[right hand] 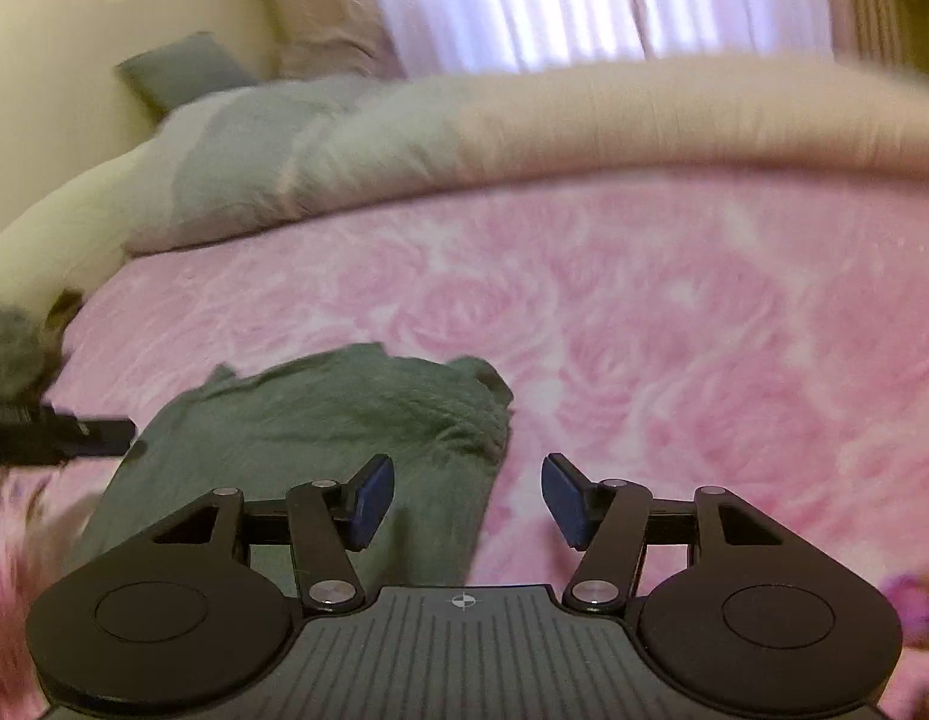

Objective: Fold clothes

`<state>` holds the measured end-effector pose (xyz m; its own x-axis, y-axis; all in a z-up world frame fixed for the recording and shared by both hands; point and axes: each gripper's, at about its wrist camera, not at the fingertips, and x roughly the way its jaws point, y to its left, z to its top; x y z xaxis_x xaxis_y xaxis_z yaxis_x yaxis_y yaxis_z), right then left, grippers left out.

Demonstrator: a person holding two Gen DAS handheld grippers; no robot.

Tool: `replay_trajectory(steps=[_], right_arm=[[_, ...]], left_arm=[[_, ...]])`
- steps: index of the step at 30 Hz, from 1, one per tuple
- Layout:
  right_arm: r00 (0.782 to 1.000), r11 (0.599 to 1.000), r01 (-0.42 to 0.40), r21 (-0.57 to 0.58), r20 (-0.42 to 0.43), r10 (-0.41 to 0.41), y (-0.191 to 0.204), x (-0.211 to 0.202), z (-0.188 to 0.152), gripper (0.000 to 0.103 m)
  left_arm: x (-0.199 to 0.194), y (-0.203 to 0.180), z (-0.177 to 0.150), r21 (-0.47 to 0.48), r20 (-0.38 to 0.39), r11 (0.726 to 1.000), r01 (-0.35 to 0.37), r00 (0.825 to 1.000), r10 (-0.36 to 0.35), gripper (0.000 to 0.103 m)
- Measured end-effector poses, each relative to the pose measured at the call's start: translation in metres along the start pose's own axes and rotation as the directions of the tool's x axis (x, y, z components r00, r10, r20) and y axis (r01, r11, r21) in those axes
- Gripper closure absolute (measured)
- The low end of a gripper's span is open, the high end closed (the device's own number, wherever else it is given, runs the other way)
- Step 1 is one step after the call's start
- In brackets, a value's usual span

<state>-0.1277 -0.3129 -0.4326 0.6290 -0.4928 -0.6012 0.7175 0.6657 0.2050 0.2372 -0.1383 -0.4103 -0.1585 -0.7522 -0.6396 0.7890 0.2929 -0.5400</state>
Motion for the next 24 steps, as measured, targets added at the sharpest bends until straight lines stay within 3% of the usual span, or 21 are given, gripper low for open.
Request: replay_trajectory(steps=[5, 9, 11, 14, 17, 24], right_arm=[[0.996, 0.973, -0.018, -0.229, 0.079, 0.037, 0.043, -0.091, -0.054, 0.045], [0.999, 0.924, -0.023, -0.381, 0.033, 0.039, 0.085, -0.124, -0.100, 0.045], [1.000, 0.910, -0.015, -0.414, 0.013, 0.023, 0.097, -0.127, -0.114, 0.045], [1.000, 0.867, 0.023, -0.498, 0.020, -0.015, 0.112, -0.129, -0.129, 0.045], [0.998, 0.823, 0.055, -0.566, 0.040, -0.039, 0.122, -0.124, -0.135, 0.045], [0.995, 0.731, 0.097, -0.676, 0.085, -0.053, 0.132, -0.106, -0.142, 0.045]], left_arm=[[-0.064, 0.000, -0.073, -0.073, -0.009, 0.997, 0.031, 0.999, -0.031, 0.071], [-0.083, -0.010, -0.117, -0.054, -0.033, 0.998, 0.026, 0.999, -0.028, 0.067], [-0.081, -0.009, -0.126, -0.110, -0.055, 0.993, 0.037, 0.998, -0.043, 0.067], [-0.073, 0.004, -0.133, -0.279, -0.055, 0.957, 0.080, 0.994, -0.099, 0.067], [-0.064, 0.015, -0.138, -0.426, -0.016, 0.898, 0.111, 0.991, -0.130, 0.066], [-0.050, 0.025, -0.146, -0.580, 0.046, 0.806, 0.118, 0.993, -0.112, 0.066]])
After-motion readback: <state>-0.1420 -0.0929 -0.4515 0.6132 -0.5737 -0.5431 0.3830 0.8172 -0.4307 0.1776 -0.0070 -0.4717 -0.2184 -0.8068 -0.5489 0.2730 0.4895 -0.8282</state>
